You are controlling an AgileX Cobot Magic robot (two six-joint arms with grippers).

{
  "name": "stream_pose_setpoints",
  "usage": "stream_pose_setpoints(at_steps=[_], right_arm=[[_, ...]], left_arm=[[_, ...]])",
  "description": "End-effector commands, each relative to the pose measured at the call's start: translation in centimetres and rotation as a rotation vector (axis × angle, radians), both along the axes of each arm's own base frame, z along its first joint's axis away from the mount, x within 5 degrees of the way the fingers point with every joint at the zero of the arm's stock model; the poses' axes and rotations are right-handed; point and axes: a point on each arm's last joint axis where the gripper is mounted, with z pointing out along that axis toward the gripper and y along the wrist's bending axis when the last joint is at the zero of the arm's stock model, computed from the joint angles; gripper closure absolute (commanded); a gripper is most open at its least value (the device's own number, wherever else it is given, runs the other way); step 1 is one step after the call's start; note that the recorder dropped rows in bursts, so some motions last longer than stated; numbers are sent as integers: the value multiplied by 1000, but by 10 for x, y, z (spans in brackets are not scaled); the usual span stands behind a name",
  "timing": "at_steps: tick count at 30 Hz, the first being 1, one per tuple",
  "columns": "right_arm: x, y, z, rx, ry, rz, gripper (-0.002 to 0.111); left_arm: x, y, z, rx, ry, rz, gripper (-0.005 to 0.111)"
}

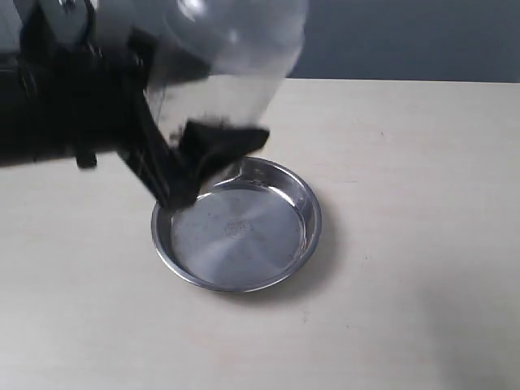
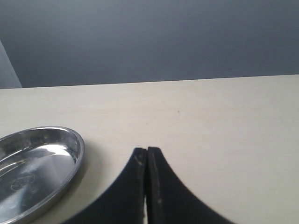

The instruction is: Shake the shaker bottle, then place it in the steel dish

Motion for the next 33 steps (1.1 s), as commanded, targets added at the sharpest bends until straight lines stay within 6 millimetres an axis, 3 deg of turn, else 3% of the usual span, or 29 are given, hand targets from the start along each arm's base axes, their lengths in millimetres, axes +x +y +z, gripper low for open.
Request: stream_pose_setpoints(at_steps=[1,8,11,15,18,22,25,29,33], right_arm=[[0,0,1,7,-14,-4,109],[0,0,1,7,-14,-4,109],[0,0,1,7,-14,-4,109],[0,0,1,7,-14,-4,109],[0,0,1,7,-16,-4,109],[0,0,1,7,-14,-4,109],[0,0,1,7,-14,-4,109],[0,0,1,7,-14,-4,109],[0,0,1,7,-14,-4,109]], left_arm=[[8,8,25,-302,199,188,106],[-11,-29,-3,-487,668,-225,106],[-5,-32,-21,-488,791,-240,106],[14,-17,-49,-492,886,-139,106],[29,2,-57,-485,841,-22,106],[42,23,-49,-355,616,163,106],[40,30,-30,-217,426,165,106],[31,33,11,-54,145,185,106],[12,22,32,168,-131,166,106]])
